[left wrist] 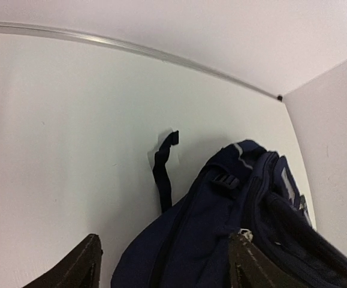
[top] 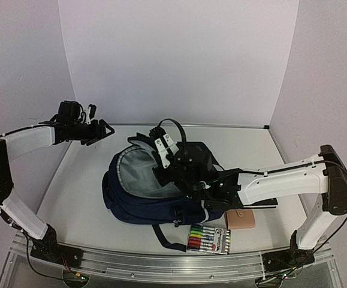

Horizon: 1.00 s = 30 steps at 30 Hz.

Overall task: Pack the student bag
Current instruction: Unzip the student bag at the center of the board.

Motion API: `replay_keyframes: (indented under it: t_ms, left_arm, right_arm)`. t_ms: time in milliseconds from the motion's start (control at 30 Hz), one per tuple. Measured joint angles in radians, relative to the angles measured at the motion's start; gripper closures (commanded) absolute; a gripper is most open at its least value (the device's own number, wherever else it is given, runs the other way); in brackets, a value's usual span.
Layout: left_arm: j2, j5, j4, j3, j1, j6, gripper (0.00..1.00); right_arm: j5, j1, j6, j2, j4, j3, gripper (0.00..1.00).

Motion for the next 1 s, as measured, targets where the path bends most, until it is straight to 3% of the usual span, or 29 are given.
replay_keyframes:
  t_ms: [167,400,500,567,700,767,1000]
  left_arm:
    - [-0.24,-0.12,-0.058,-0.111,-0.001,-0.076,0.19]
    - [-0.433,-0.107,-0.107,-0.345,-0.002,-0.226,0.16]
    - [-0.485,-0.092,-0.128,-0.414,-0.004,-0.274,0.16]
    - [-0.511,-0.088,-0.13,-0.436,-0.005,-0.295,0.16]
    - [-0.536,-0.08,-0.131,-0.451,-0.005,-0.309,0.16]
    - [-0.536,-0.08,-0.133,-0.451,-0.005,-0.308,0.15]
    - [-0.536,-0.097,-0.149,-0.452,-0.005,-0.301,0.14]
  right_arm:
    - [0.095,0.009,-0.019,0.125,0.018,0.101,1.0]
    - [0.13,-0.024,-0.039,0.272,0.045,0.237,1.0]
    - [0.109,-0.062,-0.038,0.304,0.034,0.292,0.93]
    - [0.087,-0.093,-0.032,0.324,0.015,0.331,0.82]
    - [0.027,-0.138,-0.01,0.346,-0.088,0.421,0.24]
    - [-0.008,-0.151,0.011,0.342,-0.155,0.464,0.04]
    - [-0.126,-0.147,0.155,0.137,-0.367,0.403,0.02]
